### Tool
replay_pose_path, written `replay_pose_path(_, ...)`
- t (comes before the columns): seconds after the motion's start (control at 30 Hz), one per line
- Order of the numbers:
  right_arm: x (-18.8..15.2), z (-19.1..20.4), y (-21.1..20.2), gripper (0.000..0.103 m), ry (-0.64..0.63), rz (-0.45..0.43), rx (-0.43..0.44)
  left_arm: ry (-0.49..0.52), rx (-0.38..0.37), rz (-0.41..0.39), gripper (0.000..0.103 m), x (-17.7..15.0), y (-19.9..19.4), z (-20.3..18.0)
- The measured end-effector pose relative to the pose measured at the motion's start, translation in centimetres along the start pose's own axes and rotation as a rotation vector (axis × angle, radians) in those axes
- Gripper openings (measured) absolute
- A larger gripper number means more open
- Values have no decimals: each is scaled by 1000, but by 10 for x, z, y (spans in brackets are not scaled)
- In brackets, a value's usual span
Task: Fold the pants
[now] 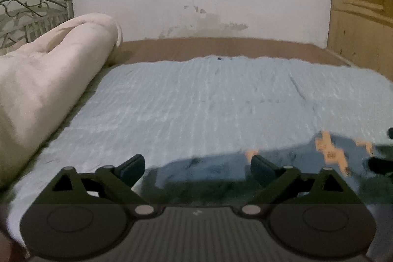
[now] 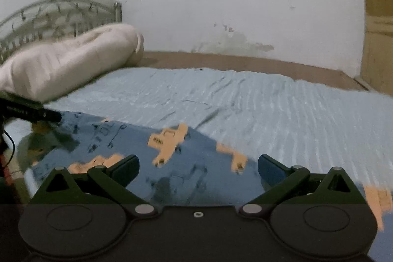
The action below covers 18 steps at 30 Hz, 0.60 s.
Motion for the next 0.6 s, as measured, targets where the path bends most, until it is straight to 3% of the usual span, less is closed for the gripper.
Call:
replay_pose_path(0.17,21,22,61,102,-44,39,-14,-14,88,92,94,-10,48,-3)
replay_pose_path(0.33,10,19,117,102,-37,185,-42,-18,125,114,95,-34,54,12)
replay_pose_path(0.5,-2,-38,120,102,133,216,-182,-87,99,130,97,-41,46,39)
replay_pose_path(0.6,-9,-75,104,102,171,223,-333,-107,108,99,97,-37,30,39)
Point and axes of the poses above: each gripper's, at about its wrist camera, not at the fingertips, and y roughly the way its jaws point, z to its left, x to its top, the point moved 9 cm from there along y, roughly the way its jaws point, and after that the axes turned 8 degrees about -x, right-handed, at the moved point
